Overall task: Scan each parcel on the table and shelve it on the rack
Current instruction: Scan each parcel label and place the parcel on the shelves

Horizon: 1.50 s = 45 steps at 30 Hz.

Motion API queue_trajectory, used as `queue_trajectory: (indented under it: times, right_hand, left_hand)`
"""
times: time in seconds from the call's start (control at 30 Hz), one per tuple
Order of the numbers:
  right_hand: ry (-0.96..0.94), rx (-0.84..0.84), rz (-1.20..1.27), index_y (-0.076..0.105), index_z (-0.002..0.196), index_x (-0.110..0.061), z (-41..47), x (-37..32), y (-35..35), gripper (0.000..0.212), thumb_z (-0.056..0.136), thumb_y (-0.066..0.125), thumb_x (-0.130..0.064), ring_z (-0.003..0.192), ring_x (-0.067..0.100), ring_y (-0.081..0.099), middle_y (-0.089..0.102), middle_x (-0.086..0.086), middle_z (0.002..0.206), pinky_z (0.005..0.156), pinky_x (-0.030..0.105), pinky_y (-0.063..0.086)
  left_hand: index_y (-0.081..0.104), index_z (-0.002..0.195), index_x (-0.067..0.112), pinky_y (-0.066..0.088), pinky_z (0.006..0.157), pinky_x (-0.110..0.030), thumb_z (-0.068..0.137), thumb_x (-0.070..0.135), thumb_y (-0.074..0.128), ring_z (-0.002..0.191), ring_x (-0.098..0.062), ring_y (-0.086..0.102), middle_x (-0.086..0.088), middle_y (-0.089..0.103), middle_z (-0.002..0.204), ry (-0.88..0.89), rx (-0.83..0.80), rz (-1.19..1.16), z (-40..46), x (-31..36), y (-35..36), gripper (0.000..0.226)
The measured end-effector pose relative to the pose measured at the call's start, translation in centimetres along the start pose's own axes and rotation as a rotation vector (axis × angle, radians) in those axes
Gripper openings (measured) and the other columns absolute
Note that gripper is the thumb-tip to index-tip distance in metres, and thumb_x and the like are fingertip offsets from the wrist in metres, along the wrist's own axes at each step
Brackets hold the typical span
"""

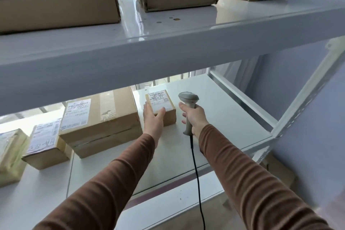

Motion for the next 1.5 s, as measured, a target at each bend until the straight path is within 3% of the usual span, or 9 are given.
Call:
queue_trajectory:
  times: [0.2,0.33,0.5,0.67,0.8,1.0,1.17,1.37,1.5]
  right_hand:
    - [-0.161,0.133,-0.017,0.066,0.097,-0.024,-5.1,-1.6,-5.8,0.016,0.090,0.077,-0.034,0.087,0.019,0.060,0.068,-0.004,0.095,0.079,0.039,0.057]
    - [-0.208,0.309,-0.036,0.066,0.093,-0.026,-9.9,-1.2,-13.4,0.017,0.088,0.078,-0.037,0.082,0.017,0.063,0.070,-0.008,0.087,0.087,0.048,0.059]
    - [-0.226,0.580,-0.041,0.070,0.103,-0.020,-16.9,0.0,-26.2,0.019,0.089,0.077,-0.029,0.089,0.020,0.066,0.071,-0.002,0.092,0.093,0.048,0.056]
    - [-0.207,0.856,0.013,0.066,0.092,-0.023,-23.9,1.3,-39.1,0.011,0.090,0.077,-0.027,0.081,0.021,0.062,0.066,-0.002,0.079,0.075,0.041,0.048]
    - [-0.191,1.035,0.032,0.068,0.103,-0.018,-27.7,1.7,-48.5,0.019,0.089,0.078,-0.028,0.090,0.038,0.072,0.075,0.017,0.097,0.074,0.047,0.056]
    - [-0.182,1.138,0.108,0.066,0.119,-0.008,-27.2,3.8,-62.5,0.032,0.094,0.073,-0.028,0.085,0.018,0.065,0.073,0.008,0.105,0.063,0.026,0.050]
    - [-0.050,1.127,0.227,0.066,0.121,-0.010,-22.3,8.7,-72.0,0.033,0.095,0.072,-0.029,0.081,0.016,0.062,0.069,0.000,0.093,0.075,0.031,0.049]
    - [0.082,1.098,0.417,0.068,0.113,-0.019,-16.5,14.1,-78.3,0.021,0.094,0.073,-0.027,0.089,0.015,0.064,0.071,-0.002,0.098,0.073,0.028,0.047]
    - [0.144,1.095,0.452,0.064,0.093,-0.031,-13.9,16.1,-79.7,0.012,0.092,0.075,-0.028,0.085,0.010,0.063,0.070,-0.008,0.094,0.065,0.024,0.044]
  left_hand:
    - [0.015,0.166,0.023,0.016,0.131,-0.044,0.106,0.029,0.055,0.159,-0.015,0.015,0.003,0.014,0.174,0.235,-0.168,0.052,-5.3,4.3,4.4,0.072]
    - [0.022,0.165,0.027,0.021,0.129,-0.043,0.106,0.032,0.056,0.157,-0.016,0.023,0.005,0.021,0.172,0.208,-0.339,0.015,-9.8,4.0,10.5,0.068]
    - [0.028,0.164,0.023,0.025,0.126,-0.036,0.106,0.027,0.058,0.153,-0.017,0.032,0.003,0.028,0.170,0.106,-0.591,-0.031,-16.9,1.7,20.4,0.065]
    - [0.031,0.163,0.018,0.027,0.127,-0.042,0.106,0.018,0.057,0.150,-0.016,0.038,0.001,0.039,0.165,0.021,-0.843,-0.103,-23.7,0.6,30.6,0.063]
    - [0.029,0.163,0.014,0.024,0.120,-0.025,0.106,0.020,0.057,0.153,-0.015,0.031,0.000,0.032,0.168,-0.012,-0.955,-0.065,-28.0,-0.1,39.3,0.064]
    - [0.028,0.163,0.015,0.025,0.111,-0.025,0.107,0.029,0.055,0.154,-0.018,0.031,0.000,0.031,0.169,-0.074,-1.084,0.048,-31.6,-3.2,53.4,0.064]
    - [0.024,0.165,0.018,0.026,0.124,-0.038,0.106,0.038,0.054,0.153,-0.021,0.034,0.000,0.029,0.169,-0.218,-1.082,0.187,-32.5,-7.1,64.5,0.069]
    - [0.037,0.159,0.015,0.029,0.104,-0.030,0.107,0.040,0.050,0.125,-0.009,0.041,0.001,0.049,0.151,-0.259,-1.097,0.331,-32.5,-11.4,74.1,0.059]
    - [0.052,0.143,0.015,0.040,0.102,-0.036,0.109,0.037,0.045,0.119,-0.018,0.053,-0.004,0.057,0.142,-0.279,-1.113,0.359,-32.3,-13.8,77.3,0.040]
Point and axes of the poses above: each hand's wrist, its own z-axis towards the middle knuckle, its own y-axis out of the palm, x = y × z, the point moved 6 cm from there along z, towards the middle knuckle
